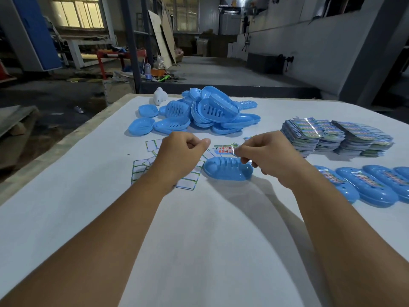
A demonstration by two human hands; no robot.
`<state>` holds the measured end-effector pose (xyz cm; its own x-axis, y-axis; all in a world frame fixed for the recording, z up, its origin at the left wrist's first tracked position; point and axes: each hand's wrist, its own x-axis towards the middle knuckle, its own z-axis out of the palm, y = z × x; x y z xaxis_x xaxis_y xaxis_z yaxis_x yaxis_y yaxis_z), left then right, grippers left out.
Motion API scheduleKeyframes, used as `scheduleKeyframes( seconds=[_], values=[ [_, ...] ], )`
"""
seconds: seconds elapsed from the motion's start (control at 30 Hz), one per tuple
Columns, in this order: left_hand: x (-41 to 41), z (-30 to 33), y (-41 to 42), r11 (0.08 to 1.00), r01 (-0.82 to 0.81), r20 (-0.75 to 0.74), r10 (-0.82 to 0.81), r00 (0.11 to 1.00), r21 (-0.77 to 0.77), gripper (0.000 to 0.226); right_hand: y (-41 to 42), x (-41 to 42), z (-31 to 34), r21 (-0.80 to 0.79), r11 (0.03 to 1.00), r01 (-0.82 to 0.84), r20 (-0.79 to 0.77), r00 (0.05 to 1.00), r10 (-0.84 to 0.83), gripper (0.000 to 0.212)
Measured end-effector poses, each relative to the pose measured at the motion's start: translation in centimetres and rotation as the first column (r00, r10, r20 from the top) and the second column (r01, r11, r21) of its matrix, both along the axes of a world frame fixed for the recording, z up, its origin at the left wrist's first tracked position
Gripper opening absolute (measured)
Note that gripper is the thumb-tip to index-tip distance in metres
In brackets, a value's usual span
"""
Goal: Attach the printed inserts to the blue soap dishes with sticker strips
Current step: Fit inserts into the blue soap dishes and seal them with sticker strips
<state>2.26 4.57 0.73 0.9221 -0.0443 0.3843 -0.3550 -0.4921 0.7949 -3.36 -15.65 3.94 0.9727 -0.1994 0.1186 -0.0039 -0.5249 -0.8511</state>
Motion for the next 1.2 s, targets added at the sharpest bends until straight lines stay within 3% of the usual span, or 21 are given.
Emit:
scheduleKeyframes(
  seconds=[0.2, 0.43, 0.7, 1.2],
  values=[
    [-0.3, 0.2, -1.1, 0.989, 0.076, -0.196, -0.100, 0.975, -0.128, 0.018, -0.2, 0.1, -0.1, 0.020, 1.000, -0.011, 0.000, 1.000, 0.011, 0.021],
    [-0.7, 0.1, -1.5, 0.990, 0.099, -0.217, -0.118, 0.969, -0.100, 0.015, -0.5, 0.2, -0.2, -0.006, 1.000, 0.014, -0.055, 0.998, -0.014, 0.026],
    [-0.6, -0.5, -2.4, 0.991, 0.063, -0.194, -0.039, 0.980, 0.120, 0.030, -0.5, 1.0, -1.5, -0.269, 0.959, 0.090, -0.064, 0.992, -0.111, 0.056],
    [-0.7, -0.6, -2.7, 0.959, 0.027, -0.132, 0.012, 0.991, 0.283, 0.023, -0.6, 1.9, -2.2, -0.319, 0.942, 0.106, -0.092, 0.986, -0.142, 0.060]
  ],
)
